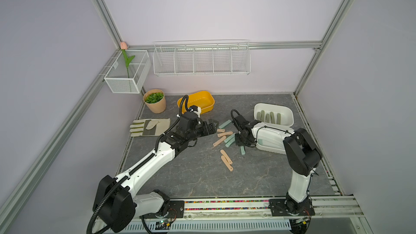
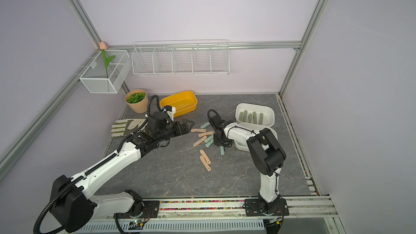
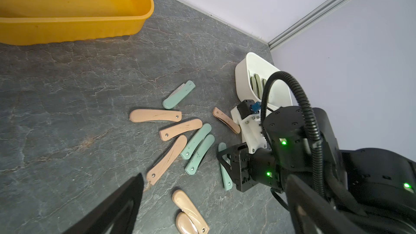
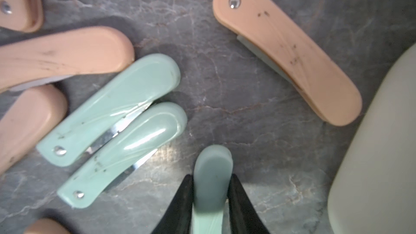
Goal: Place the fruit knives into the storage box by color
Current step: Pick up the fruit knife from the center of the board, then place the fruit knife in the storage box.
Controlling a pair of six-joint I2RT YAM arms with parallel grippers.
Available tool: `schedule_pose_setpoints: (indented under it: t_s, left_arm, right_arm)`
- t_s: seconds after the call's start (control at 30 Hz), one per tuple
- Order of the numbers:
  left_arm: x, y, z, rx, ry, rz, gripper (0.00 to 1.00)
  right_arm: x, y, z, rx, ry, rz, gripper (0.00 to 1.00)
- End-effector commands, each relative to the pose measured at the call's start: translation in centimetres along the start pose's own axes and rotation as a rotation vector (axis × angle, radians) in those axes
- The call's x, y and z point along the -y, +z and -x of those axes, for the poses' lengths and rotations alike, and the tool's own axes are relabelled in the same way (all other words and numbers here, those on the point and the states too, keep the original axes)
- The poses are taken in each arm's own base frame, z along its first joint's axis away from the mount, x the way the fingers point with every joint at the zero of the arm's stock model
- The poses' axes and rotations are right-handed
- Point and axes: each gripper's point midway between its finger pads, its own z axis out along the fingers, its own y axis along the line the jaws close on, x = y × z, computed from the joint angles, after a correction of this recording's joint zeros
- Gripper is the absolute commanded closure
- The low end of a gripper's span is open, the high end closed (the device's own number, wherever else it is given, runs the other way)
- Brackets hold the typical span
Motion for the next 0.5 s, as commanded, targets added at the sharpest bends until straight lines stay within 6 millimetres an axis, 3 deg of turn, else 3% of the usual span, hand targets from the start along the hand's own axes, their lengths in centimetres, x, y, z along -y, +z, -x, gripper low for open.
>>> schedule_pose_setpoints:
  t_s: [0.0,0.23,0.33,0.47]
  left_arm:
    - [1.3,0.2,1.2,0.023,-0.023,-0.044,0.01]
    - [2.9,0.7,1.2,0.011,-0.012,-0.066,0.01]
    - [4.0,0.9,1.2,0.004,0.009,-0.076,0.01]
    - [6.2,1.5,1.0,-0.015,0.038,-0.102,0.01]
  right_arm:
    - [-0.2,-2.3,0.5,0.035,0.003,0.041,0.71]
    - [-0.4,-6.5,3.1,0.125,0.037,0.121,0.71]
    - [0.7,-8.3,4.3,0.163,0.070,0.153,0.70]
    - [3.5,-10.1,5.2,0.199,0.111,0.149,0.70]
